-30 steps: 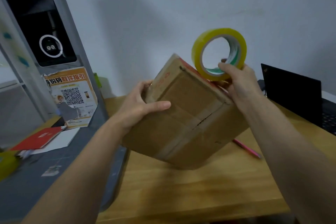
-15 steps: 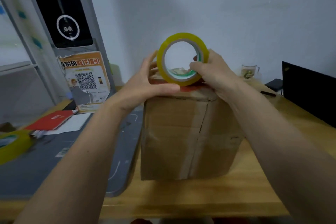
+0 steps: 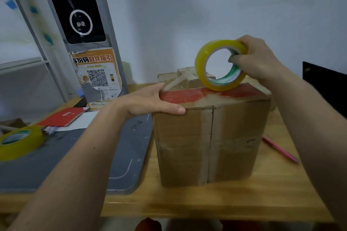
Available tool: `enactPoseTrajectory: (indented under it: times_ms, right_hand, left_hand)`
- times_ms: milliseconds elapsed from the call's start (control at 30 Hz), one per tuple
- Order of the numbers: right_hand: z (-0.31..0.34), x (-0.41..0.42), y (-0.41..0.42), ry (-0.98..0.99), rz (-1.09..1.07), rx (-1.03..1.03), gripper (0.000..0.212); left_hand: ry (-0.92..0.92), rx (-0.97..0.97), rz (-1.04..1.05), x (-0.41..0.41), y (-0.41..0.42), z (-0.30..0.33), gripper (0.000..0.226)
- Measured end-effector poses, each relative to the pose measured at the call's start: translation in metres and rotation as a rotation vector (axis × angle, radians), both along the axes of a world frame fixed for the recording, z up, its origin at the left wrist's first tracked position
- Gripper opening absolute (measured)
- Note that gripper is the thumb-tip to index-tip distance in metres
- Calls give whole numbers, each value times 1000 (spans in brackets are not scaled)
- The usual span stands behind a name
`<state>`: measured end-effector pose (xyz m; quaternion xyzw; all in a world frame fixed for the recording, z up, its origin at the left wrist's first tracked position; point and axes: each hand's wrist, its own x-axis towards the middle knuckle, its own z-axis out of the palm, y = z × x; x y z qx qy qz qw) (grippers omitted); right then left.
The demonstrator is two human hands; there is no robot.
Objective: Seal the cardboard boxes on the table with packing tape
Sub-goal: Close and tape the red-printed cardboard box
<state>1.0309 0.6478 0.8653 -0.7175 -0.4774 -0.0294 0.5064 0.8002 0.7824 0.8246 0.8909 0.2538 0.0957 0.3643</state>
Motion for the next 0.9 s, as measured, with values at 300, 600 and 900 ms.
enactPoseTrajectory:
  times_ms: [300,600,900]
  right_hand:
    - [-22,6,-3,228,56,-31,30]
    - [-25,1,6,200,102,-34,36]
    - [-1,64,-41,121,-190,152,22]
  left_hand:
    - [297,96,-13,10,-3,20,113]
    - [349,304,-64,72,-33,17,126]
    - [411,390,53,66,-35,17,144]
